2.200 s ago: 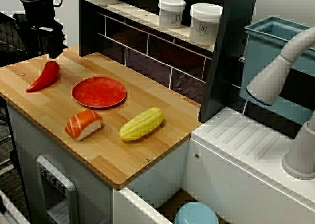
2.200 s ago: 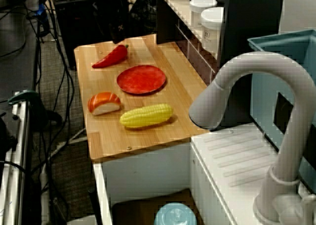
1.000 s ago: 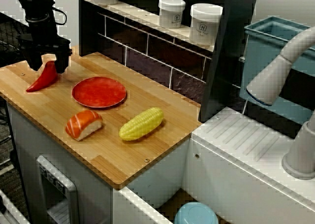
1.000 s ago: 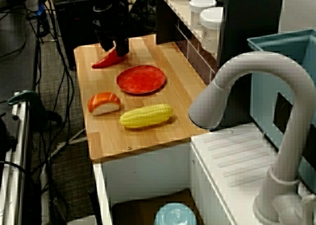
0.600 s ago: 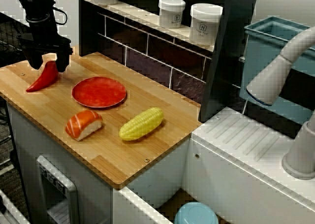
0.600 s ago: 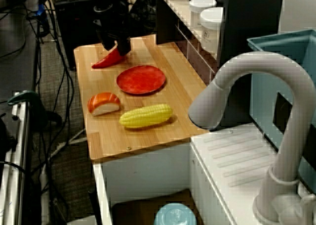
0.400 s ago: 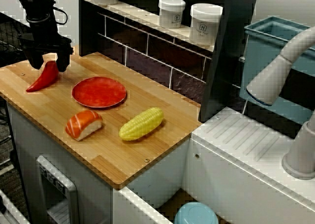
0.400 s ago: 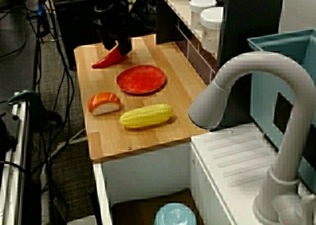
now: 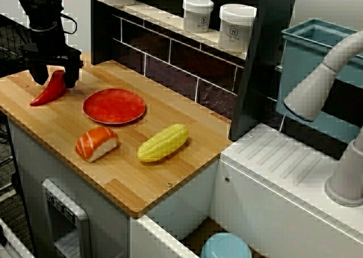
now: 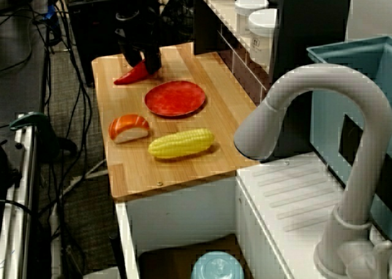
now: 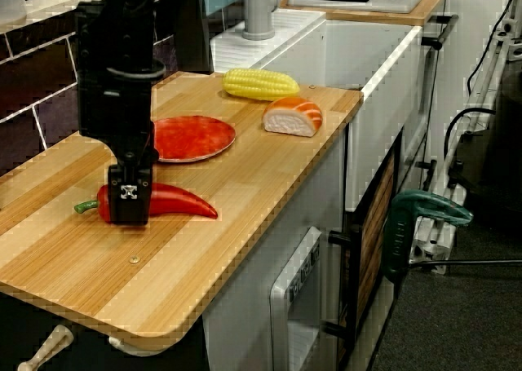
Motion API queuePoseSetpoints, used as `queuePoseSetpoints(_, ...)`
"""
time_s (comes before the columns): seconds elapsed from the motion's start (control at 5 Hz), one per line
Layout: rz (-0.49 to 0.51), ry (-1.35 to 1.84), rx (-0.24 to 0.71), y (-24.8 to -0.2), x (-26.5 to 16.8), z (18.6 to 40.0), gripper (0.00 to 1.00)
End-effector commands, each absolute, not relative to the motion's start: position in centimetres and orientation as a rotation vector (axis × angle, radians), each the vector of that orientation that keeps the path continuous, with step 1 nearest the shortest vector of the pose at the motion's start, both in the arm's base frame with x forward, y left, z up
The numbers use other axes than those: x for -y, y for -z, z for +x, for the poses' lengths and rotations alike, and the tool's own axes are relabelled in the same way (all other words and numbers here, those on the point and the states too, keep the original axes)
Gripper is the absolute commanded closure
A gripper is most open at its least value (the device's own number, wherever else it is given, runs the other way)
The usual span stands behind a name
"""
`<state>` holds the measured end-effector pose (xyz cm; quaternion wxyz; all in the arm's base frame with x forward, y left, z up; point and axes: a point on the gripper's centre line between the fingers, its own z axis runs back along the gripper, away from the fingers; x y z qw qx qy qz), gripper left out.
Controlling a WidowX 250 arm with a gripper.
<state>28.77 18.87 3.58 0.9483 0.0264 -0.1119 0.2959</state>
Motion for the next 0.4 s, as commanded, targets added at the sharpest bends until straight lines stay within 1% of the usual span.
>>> queuePoseSetpoints(0.0, 0.062, -0.595, 0.263, -3.82, -19.26, 29.22, 1.00)
queuePoseSetpoints(0.2, 0.057, -0.600, 0.254, -4.03, -19.44, 29.28, 1.00)
